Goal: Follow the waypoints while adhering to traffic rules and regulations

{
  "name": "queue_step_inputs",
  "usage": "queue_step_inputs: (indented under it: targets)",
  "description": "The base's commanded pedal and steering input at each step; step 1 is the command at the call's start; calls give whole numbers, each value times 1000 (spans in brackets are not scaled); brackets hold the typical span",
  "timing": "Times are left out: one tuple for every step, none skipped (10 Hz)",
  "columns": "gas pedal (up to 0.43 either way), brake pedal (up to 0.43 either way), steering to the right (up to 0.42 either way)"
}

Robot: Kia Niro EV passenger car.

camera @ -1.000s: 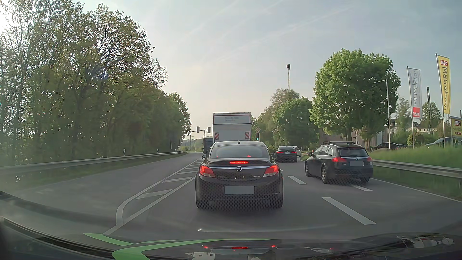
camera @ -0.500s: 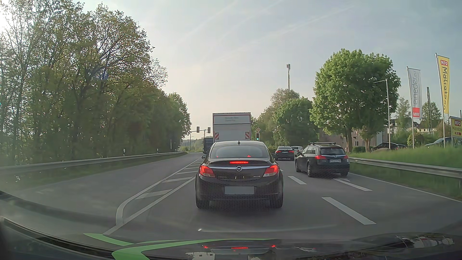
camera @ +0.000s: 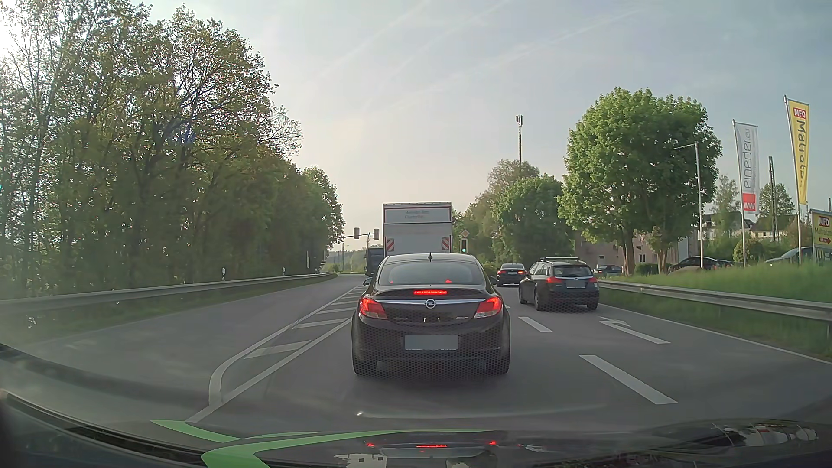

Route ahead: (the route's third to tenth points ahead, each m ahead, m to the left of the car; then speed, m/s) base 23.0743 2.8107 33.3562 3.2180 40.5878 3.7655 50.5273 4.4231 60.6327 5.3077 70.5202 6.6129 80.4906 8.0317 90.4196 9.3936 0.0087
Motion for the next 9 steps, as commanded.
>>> queue_step_inputs:
  targets:
    - [0,238,1]
    - [0,238,1]
    - [0,238,1]
    - [0,238,1]
    - [0,238,1]
    - [0,238,1]
    - [0,238,1]
    - [0,238,1]
    - [0,238,1]
